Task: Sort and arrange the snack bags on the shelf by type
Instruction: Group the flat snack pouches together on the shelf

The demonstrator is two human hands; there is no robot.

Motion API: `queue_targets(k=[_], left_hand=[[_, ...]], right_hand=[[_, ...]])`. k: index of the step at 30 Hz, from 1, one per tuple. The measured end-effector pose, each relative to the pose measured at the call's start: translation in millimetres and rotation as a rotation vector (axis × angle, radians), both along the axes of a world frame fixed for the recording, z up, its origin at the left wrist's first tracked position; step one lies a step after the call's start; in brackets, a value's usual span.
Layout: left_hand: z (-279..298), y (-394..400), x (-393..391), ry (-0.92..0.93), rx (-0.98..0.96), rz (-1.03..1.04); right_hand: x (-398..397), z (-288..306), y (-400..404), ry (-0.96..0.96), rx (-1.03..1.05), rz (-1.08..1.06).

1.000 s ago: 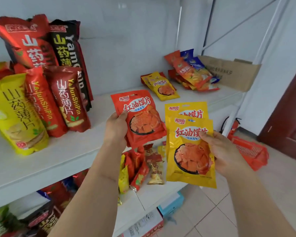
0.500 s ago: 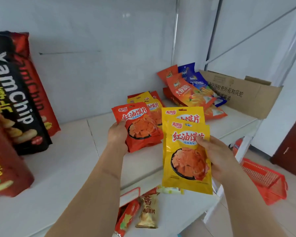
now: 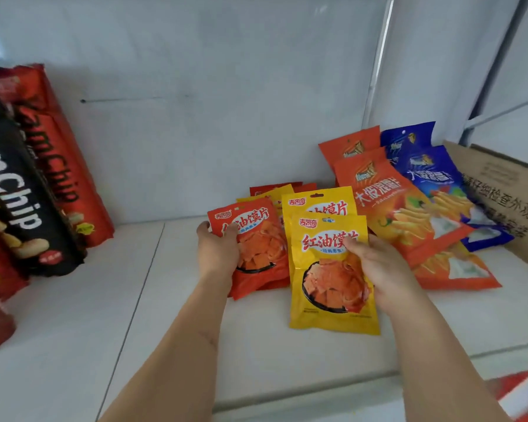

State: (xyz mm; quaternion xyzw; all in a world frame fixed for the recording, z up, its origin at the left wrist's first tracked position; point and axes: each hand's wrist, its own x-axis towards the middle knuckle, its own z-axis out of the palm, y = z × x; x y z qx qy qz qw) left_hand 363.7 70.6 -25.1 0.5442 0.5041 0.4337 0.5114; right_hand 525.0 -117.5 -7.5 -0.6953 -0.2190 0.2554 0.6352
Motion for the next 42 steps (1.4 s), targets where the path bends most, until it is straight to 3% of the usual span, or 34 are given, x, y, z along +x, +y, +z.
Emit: queue_targets(k=[10, 18, 26, 34, 38, 42], left_hand=[[2.0, -1.6, 45.9, 0.114, 0.051, 0.05], [8.9, -4.7, 30.5, 0.149, 0.124, 0.062], [17.0, -41.6, -17.5, 0.424, 0.325, 0.181], [-0.2, -69.1, -81.4, 0.954, 0.656, 0.162], [-12.0, -71.6, -123.3, 1.089, 0.909, 0.175], [-15.0, -71.8, -171.9, 1.179, 1.009, 0.207]], right_hand=[[34.8, 0.5, 30.5, -0.429, -0.172, -0.173], [29.7, -7.9, 38.6, -0.581, -0.328, -0.296], [4.9, -0.3, 35.0, -0.887, -0.216, -0.328], [-64.3, -6.4, 51.5, -1.345, -0.028, 0.087], [-98.8, -12.3, 60.0, -1.476, 0.002, 0.231], [-140.5, -13.0, 71.5, -1.511, 0.05, 0.322]])
